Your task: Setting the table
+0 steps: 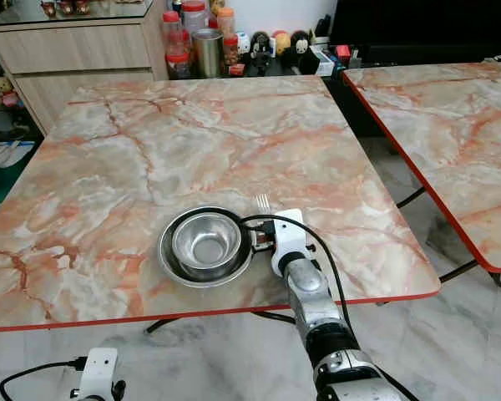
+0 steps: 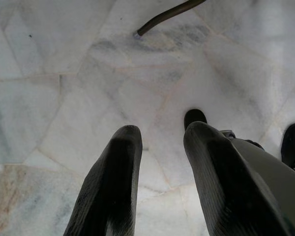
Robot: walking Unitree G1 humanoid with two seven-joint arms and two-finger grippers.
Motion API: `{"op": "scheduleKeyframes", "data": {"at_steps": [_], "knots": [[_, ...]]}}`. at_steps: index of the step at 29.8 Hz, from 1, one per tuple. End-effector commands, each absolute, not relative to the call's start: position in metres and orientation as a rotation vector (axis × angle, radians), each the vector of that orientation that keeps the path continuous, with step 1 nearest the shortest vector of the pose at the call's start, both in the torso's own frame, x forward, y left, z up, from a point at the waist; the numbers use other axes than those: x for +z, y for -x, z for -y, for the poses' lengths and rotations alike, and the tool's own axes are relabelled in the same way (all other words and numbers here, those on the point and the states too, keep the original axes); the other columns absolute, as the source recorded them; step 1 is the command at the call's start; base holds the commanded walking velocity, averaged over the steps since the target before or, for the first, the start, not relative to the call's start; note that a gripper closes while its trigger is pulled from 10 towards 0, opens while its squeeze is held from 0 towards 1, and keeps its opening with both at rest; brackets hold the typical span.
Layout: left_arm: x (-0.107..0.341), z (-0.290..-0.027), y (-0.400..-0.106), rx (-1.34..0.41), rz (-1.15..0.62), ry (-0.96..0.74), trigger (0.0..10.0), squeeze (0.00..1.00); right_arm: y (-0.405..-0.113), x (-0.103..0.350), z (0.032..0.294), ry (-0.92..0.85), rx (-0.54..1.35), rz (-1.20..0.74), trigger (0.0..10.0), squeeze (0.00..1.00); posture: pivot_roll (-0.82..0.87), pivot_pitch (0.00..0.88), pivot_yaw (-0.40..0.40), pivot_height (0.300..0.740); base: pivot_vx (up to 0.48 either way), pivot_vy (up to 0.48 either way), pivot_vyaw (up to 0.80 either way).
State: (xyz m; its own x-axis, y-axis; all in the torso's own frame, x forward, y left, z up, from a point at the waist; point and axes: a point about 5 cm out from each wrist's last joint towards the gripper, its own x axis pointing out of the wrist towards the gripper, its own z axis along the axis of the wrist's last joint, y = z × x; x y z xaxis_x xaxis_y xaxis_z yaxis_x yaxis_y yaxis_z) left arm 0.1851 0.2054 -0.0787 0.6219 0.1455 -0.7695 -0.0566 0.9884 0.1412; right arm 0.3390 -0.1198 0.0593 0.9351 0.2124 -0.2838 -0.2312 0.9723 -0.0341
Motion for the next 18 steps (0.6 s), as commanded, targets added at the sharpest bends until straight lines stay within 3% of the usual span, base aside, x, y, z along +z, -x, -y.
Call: {"op": "scheduleKeyframes", "data": {"at_steps": [1,9,10,11,12,18], "knots": [[-0.0816,-0.2078,-0.1793,0.116,-0.925,-0.129,10.0,0.0,-0.3383,0.0572,0.1161,0.078,0.24,-0.292,10.0,0.0,0.01,0.081,0.008,0.74,0.0,0.0,0.0],[-0.0829,-0.2069,-0.177,0.113,-0.933,-0.132,10.0,0.0,-0.3345,0.0508,0.1105,0.073,0.252,-0.314,10.0,0.0,0.01,0.082,0.008,0.74,0.0,0.0,0.0],[-0.083,-0.207,-0.1768,0.114,-0.935,-0.134,10.0,0.0,-0.3345,0.0508,0.1103,0.071,0.253,-0.314,10.0,0.27,0.01,0.082,0.008,0.74,0.0,0.0,0.0],[-0.0831,-0.207,-0.1767,0.114,-0.936,-0.134,10.0,0.0,-0.3345,0.0507,0.1104,0.073,0.253,-0.314,10.0,0.71,0.01,0.082,0.008,0.74,0.0,0.0,0.0],[-0.0831,-0.207,-0.1767,0.113,-0.937,-0.136,10.0,0.0,-0.3346,0.0509,0.1107,0.074,0.251,-0.313,10.0,0.96,0.01,0.082,0.008,0.74,0.0,0.0,0.0],[-0.0828,-0.2072,-0.1774,0.114,-0.935,-0.138,10.0,0.0,-0.3349,0.0513,0.1118,0.074,0.249,-0.308,10.0,1.0,0.01,0.082,0.009,0.74,0.0,0.0,0.0]]}}
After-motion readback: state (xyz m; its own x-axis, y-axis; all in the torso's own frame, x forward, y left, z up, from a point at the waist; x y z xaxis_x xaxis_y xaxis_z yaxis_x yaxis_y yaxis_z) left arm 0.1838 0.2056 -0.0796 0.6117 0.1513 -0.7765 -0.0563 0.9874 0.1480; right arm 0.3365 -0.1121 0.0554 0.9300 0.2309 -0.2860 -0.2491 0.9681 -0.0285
